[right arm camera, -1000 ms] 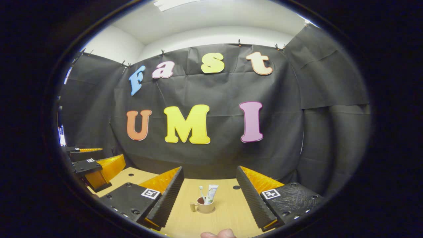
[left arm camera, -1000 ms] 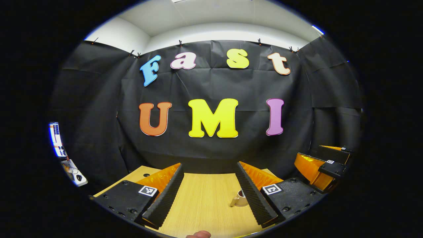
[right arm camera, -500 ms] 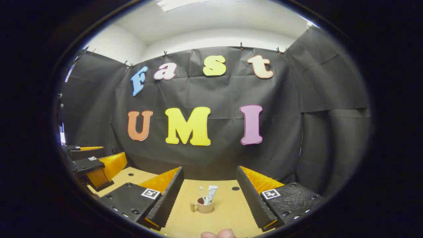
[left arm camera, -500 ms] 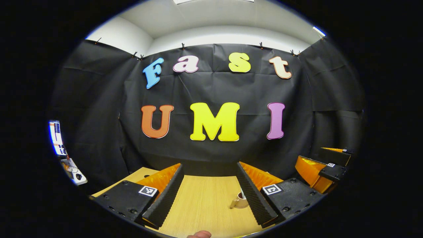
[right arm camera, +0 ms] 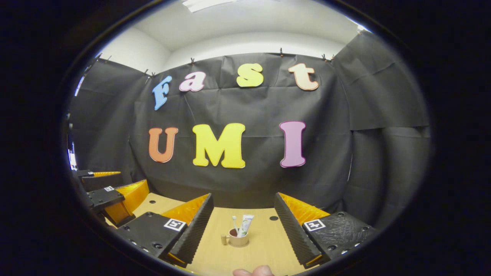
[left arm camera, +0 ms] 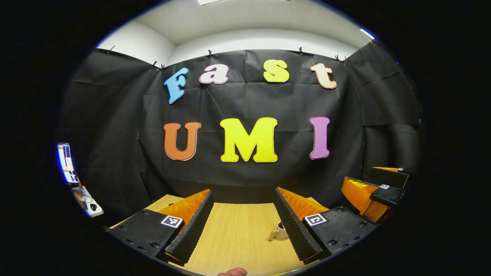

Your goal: Put the toothbrush and toothpaste on the desktop into the cup, then pick up the cup and place it on the coaster on the desktop.

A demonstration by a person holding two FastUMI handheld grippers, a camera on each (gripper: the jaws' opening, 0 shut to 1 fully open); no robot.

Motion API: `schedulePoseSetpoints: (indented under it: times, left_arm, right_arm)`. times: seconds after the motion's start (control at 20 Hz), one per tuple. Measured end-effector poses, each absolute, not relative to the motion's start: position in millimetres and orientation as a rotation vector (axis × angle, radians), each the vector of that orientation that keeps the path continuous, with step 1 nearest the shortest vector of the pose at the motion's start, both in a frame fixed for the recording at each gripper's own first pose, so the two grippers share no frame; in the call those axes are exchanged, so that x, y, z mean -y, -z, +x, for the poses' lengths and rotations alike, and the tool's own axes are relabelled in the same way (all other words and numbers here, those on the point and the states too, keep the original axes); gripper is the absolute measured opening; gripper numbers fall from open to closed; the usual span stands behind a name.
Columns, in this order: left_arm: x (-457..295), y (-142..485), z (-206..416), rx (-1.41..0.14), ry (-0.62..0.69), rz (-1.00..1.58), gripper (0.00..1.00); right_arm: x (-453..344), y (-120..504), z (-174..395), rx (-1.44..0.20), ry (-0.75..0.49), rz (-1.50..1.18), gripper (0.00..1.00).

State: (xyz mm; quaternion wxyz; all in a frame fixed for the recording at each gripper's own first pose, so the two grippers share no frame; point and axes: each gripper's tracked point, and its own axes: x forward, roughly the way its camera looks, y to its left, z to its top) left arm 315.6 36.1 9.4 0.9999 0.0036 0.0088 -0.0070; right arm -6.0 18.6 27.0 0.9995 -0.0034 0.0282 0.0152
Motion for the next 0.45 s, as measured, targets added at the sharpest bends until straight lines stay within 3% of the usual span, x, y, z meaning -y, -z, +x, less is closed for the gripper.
schedulePoseSetpoints:
  times: [0.05,0.2,0.25,0.4,0.45]
  left_arm:
    - [-37.2,-8.5,315.1,-0.019,0.015,0.007,0.99]
    - [-38.0,-7.5,316.6,-0.024,0.009,0.014,0.95]
    - [-38.5,-7.6,316.6,-0.025,0.007,0.015,0.99]
    - [-41.0,-6.8,317.9,-0.029,0.005,0.022,0.95]
    - [-41.5,-7.1,317.4,-0.027,0.004,0.025,1.00]
  right_arm:
    - [-18.9,-26.1,-6.1,-0.058,-0.031,-0.011,0.96]
    - [-19.6,-27.6,-4.7,-0.056,-0.030,-0.011,0.95]
    - [-19.8,-27.7,-3.9,-0.055,-0.028,-0.013,0.95]
    - [-21.4,-27.5,-1.8,-0.059,-0.027,-0.013,0.96]
    - [-22.0,-26.1,-1.1,-0.061,-0.026,-0.012,0.96]
